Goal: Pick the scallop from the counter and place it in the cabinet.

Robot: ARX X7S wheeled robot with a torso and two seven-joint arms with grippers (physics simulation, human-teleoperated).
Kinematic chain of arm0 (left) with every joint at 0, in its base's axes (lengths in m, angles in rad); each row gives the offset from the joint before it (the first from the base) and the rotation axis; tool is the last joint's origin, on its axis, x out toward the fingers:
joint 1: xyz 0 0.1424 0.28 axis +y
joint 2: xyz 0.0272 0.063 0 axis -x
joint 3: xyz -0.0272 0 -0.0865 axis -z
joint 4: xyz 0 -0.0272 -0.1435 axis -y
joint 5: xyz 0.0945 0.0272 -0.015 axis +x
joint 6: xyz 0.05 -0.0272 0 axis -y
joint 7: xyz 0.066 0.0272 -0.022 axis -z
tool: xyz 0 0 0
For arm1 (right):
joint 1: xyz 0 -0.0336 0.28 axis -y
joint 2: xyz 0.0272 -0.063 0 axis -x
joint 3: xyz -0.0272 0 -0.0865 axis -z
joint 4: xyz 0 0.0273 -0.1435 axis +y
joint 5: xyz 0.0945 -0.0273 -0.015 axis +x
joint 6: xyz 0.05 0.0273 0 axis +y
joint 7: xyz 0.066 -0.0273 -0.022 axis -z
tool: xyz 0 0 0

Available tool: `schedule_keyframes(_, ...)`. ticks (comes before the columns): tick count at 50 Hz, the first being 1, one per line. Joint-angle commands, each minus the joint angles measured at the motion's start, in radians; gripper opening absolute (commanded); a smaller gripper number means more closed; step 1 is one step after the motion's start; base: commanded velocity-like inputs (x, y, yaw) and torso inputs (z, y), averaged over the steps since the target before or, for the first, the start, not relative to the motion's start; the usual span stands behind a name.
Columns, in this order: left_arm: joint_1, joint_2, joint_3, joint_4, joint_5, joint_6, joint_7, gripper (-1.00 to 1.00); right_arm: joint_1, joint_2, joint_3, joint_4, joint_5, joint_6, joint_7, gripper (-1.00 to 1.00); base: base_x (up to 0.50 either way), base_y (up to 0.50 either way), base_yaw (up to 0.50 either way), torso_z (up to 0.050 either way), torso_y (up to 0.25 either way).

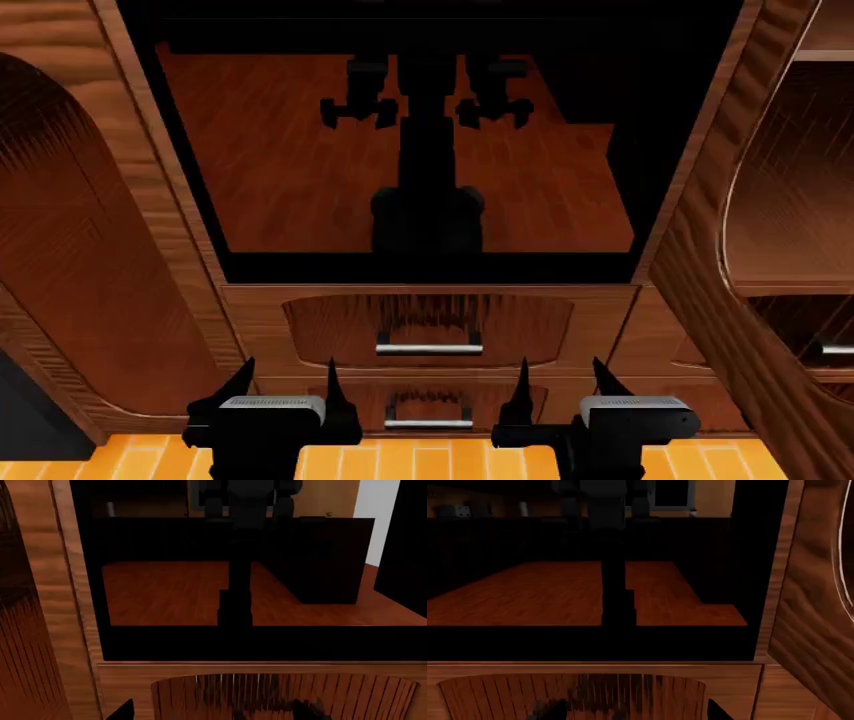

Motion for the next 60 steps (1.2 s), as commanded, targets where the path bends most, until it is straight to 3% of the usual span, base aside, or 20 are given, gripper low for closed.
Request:
schedule_keyframes(1, 0.0, -0.016, 0.019, 0.0, -0.015, 0.001, -0.017, 1.0, 0.001, 0.016, -0.024, 0.001, 0.01, 0.003, 0.017, 1.0, 0.0, 0.0, 0.0, 0.0, 0.0)
schedule_keyframes(20, -0.009, -0.059, 0.064, -0.009, -0.056, 0.004, -0.082, 1.0, 0.018, 0.058, -0.077, 0.04, 0.065, 0.013, 0.064, 1.0, 0.0, 0.0, 0.0, 0.0, 0.0)
schedule_keyframes(31, -0.007, -0.073, 0.071, -0.007, -0.104, 0.017, -0.081, 1.0, 0.022, 0.074, -0.099, 0.046, 0.062, 0.031, 0.092, 1.0, -0.47, 0.0, 0.0, 0.0, 0.0)
schedule_keyframes(60, -0.012, -0.106, 0.112, -0.016, -0.13, 0.008, -0.118, 1.0, 0.031, 0.109, -0.153, 0.053, 0.075, 0.035, 0.124, 1.0, -0.5, 0.0, 0.0, 0.05, 0.023)
